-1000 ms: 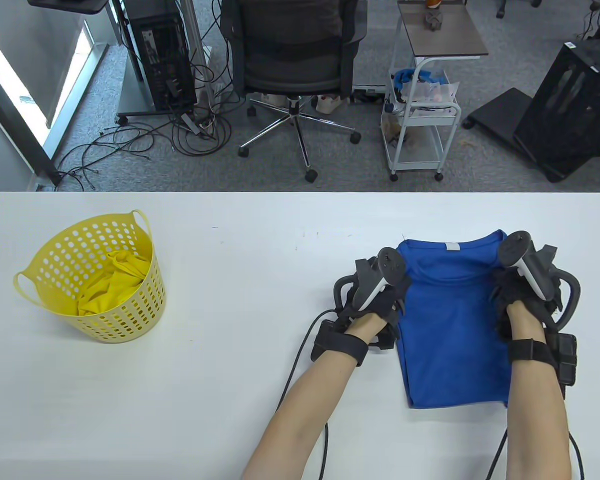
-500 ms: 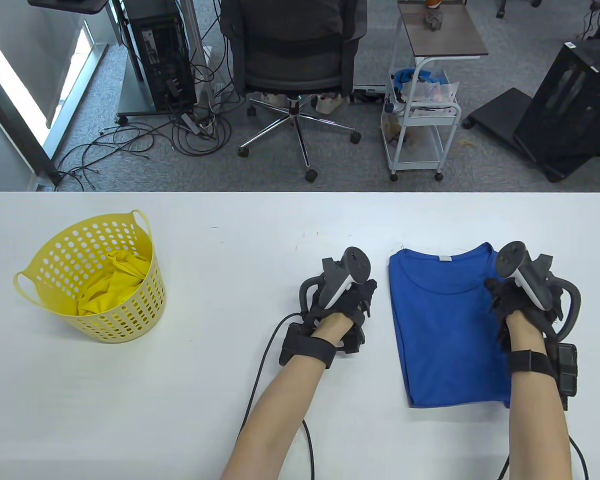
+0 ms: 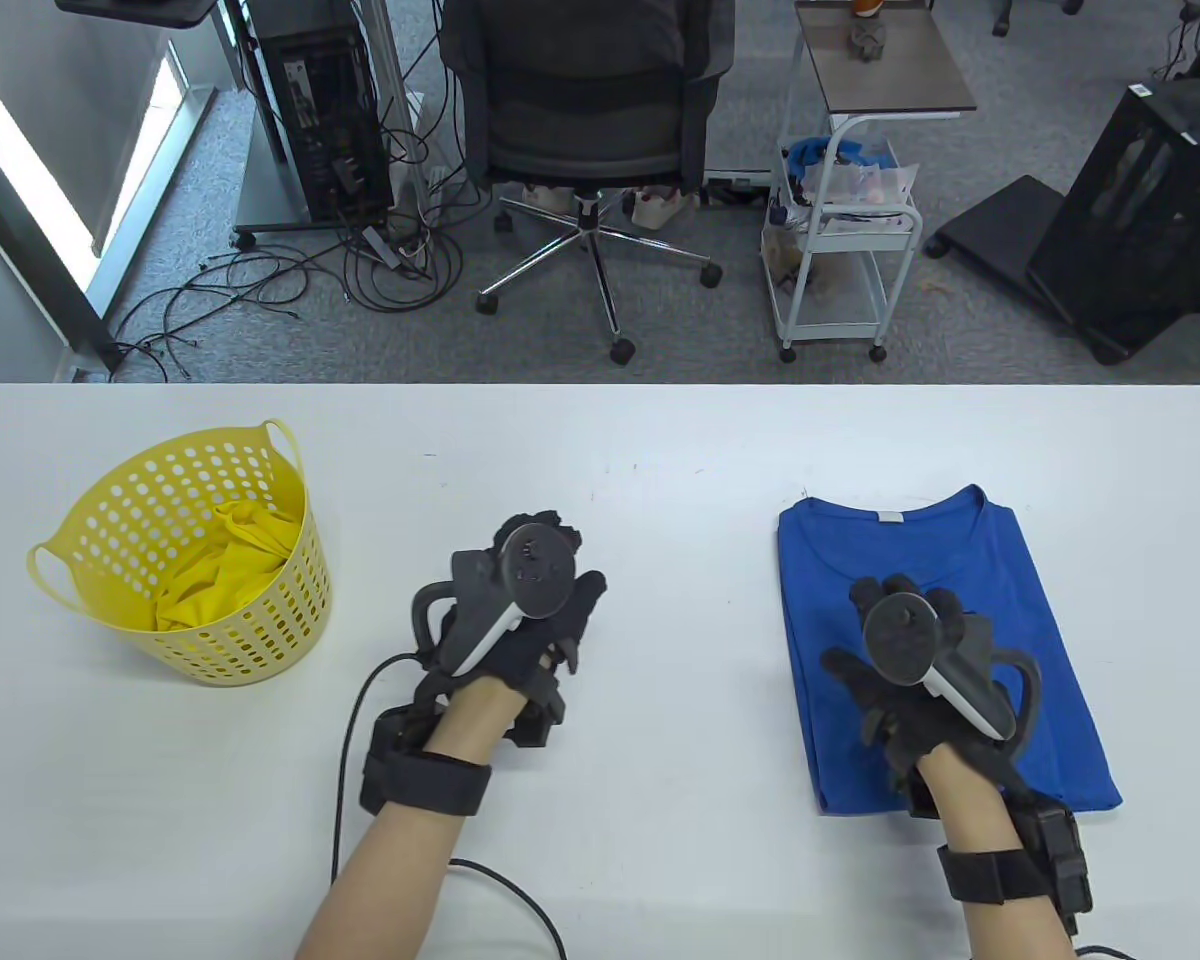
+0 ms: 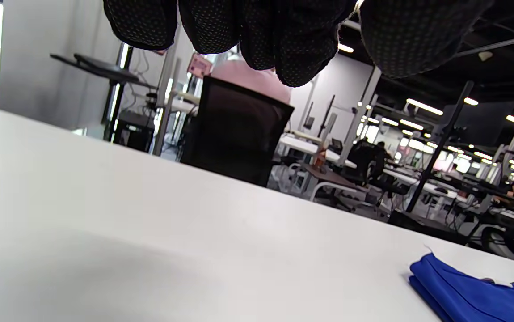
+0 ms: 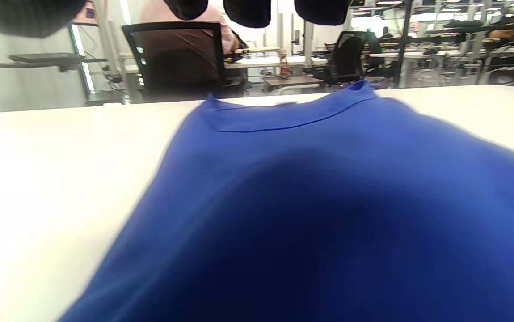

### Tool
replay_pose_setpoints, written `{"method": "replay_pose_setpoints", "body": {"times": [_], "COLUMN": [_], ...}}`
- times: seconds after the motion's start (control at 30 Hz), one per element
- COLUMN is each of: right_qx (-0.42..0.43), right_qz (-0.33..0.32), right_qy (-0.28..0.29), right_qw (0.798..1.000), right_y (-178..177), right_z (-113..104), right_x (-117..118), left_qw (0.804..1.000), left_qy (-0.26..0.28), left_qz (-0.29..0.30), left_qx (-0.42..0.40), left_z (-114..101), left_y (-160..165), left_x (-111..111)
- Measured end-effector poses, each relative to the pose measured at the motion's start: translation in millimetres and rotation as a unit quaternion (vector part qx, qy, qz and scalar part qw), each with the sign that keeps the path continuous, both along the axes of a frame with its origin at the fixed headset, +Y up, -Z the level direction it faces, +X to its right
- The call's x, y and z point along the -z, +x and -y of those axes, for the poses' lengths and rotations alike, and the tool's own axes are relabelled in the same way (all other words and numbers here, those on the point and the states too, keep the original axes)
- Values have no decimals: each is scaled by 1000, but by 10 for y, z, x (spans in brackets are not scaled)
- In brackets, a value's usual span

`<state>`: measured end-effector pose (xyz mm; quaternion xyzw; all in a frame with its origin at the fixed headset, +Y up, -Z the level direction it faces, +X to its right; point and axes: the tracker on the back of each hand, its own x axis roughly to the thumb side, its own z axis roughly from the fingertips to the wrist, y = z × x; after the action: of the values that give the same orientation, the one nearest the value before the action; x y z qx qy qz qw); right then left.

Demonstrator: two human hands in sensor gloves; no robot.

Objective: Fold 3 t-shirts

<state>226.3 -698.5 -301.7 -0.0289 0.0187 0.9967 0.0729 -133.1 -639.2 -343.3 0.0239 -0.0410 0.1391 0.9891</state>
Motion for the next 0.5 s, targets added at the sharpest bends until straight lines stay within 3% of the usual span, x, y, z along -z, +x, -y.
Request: {"method": "replay_pose_setpoints", "body": {"times": [0.13, 0.27, 0.5], "right_qx": [13, 13, 33], "right_qz": [-3, 2, 15], "right_qy": [14, -4, 5], "right_qw": [1000, 1000, 999], "right_y": [-77, -18, 133], "right_z": [170, 266, 230], "right_x": [-50, -68, -100], "left_qw": [997, 994, 973], "left_qy": [29, 20, -30], "left_qz": [-31, -72, -193], "left_qx": [72, 77, 120], "left_z": [-202, -319, -477], "left_y": [-499, -1015, -2073], "left_x": [-74, -53, 235]}}
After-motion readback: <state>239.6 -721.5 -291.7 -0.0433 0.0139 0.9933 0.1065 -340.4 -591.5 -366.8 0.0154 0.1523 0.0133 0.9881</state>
